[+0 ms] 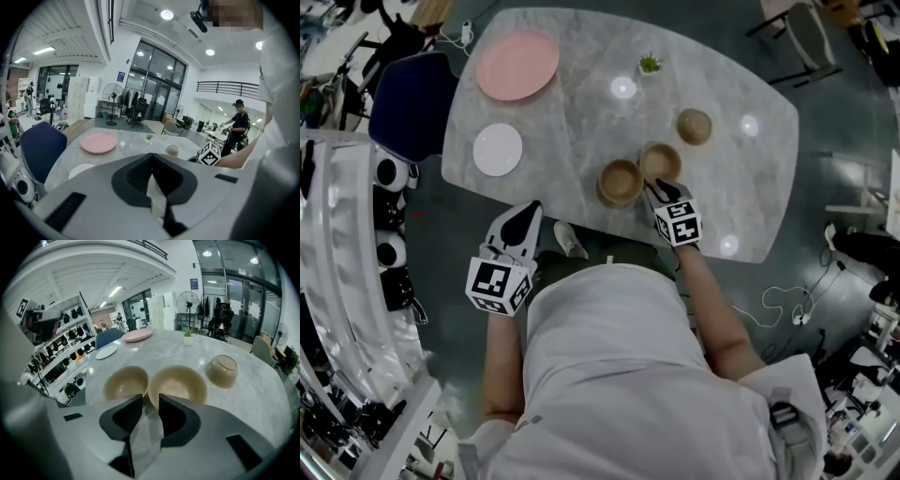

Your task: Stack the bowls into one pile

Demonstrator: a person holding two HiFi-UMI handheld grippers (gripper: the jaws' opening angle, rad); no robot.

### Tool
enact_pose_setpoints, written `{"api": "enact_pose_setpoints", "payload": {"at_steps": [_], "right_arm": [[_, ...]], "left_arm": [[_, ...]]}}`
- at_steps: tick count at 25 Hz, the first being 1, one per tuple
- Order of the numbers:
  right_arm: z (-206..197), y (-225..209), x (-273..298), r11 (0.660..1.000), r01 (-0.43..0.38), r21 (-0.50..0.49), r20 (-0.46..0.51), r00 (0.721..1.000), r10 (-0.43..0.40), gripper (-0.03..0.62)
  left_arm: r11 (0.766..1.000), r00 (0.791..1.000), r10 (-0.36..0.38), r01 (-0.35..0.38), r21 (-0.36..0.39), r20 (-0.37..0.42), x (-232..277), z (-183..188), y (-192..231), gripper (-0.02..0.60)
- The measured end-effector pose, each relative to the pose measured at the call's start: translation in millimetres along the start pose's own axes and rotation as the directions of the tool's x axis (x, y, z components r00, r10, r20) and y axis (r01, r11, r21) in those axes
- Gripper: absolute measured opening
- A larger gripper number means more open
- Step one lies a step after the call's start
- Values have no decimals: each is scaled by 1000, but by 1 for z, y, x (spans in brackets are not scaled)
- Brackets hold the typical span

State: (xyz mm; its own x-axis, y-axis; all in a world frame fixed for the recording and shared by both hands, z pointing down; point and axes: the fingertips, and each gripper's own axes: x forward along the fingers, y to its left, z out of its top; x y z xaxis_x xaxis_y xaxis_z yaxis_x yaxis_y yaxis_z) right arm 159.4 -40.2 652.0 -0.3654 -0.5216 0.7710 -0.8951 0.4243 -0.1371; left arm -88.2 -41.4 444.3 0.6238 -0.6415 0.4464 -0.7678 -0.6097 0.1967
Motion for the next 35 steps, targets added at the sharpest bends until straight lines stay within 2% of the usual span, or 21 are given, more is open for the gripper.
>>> {"api": "enact_pose_setpoints", "payload": {"at_steps": [11, 18, 23, 35], "right_arm": [[-11, -10, 30, 997, -38, -60, -97, 995, 32, 122], [-11, -9, 33, 991, -43, -124, -122, 992, 28, 107], [-3, -11, 32, 985, -35, -166, -100, 995, 18, 49], [29, -9, 14, 978, 39, -203, -34, 998, -47, 25]], "left_arm": [[996, 996, 86, -86, -38, -1, -12, -7, 12, 0], [993, 994, 107, -106, -55, 9, -14, -8, 8, 0], [992, 993, 113, -112, -62, 19, -16, -9, 9, 0], [990, 993, 100, -93, -104, 59, -29, -14, 24, 0]]}}
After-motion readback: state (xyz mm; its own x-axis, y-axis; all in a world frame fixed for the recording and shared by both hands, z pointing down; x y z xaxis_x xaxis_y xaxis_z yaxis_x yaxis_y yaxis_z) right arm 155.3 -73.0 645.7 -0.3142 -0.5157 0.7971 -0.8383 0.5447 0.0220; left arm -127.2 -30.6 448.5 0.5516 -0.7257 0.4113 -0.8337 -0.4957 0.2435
